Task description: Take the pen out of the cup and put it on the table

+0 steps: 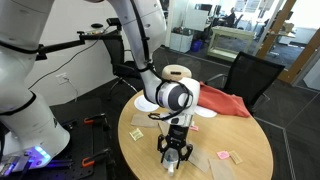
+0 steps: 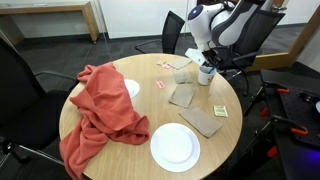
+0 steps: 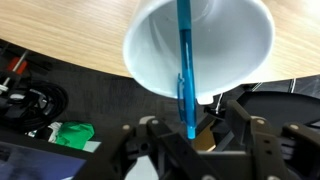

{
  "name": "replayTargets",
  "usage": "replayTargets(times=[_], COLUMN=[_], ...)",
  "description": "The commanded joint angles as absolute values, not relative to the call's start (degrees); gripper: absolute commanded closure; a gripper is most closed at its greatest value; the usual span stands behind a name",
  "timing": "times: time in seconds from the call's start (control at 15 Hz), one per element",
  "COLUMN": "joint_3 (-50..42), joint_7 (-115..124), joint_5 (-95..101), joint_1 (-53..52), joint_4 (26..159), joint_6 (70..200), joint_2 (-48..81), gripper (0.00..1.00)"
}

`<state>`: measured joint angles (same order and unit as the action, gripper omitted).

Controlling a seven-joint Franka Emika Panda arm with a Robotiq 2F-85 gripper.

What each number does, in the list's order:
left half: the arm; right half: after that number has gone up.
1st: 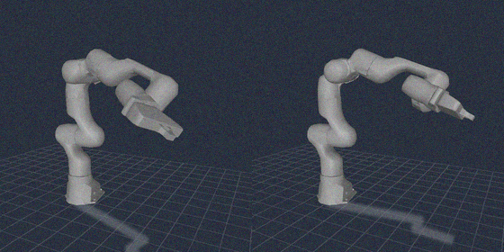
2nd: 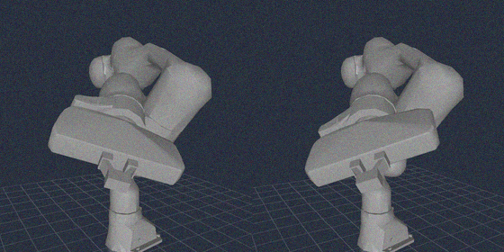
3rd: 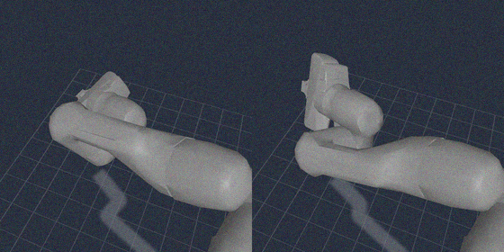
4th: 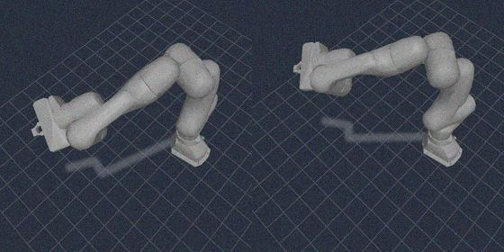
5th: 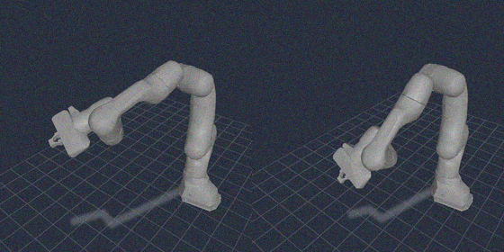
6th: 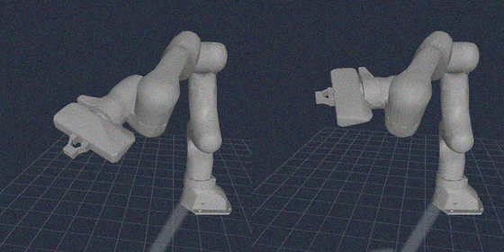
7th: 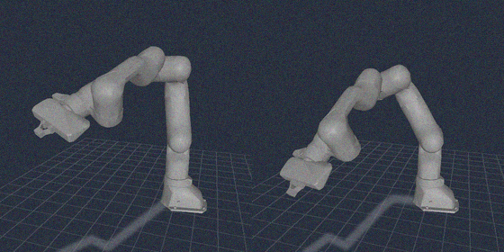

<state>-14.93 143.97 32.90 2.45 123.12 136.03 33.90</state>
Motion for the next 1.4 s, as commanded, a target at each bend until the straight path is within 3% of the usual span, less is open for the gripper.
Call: replayTargets(times=[0.0,0.33,0.47,1.33], joint_3=[-16.4,-16.9,-17.2,-16.4], joint_7=[142.9,143.4,143.6,143.2], joint_5=[31.7,32.2,32.7,40.2], joint_1=[0.7,-0.4,-1.2,-2.8], joint_4=[122.6,122.8,123.4,131.1], joint_6=[134.5,134.2,134.0,121.4], joint_2=[34.1,33.6,32.8,14.5], gripper=[0.66,1.0,0.96,0.96])
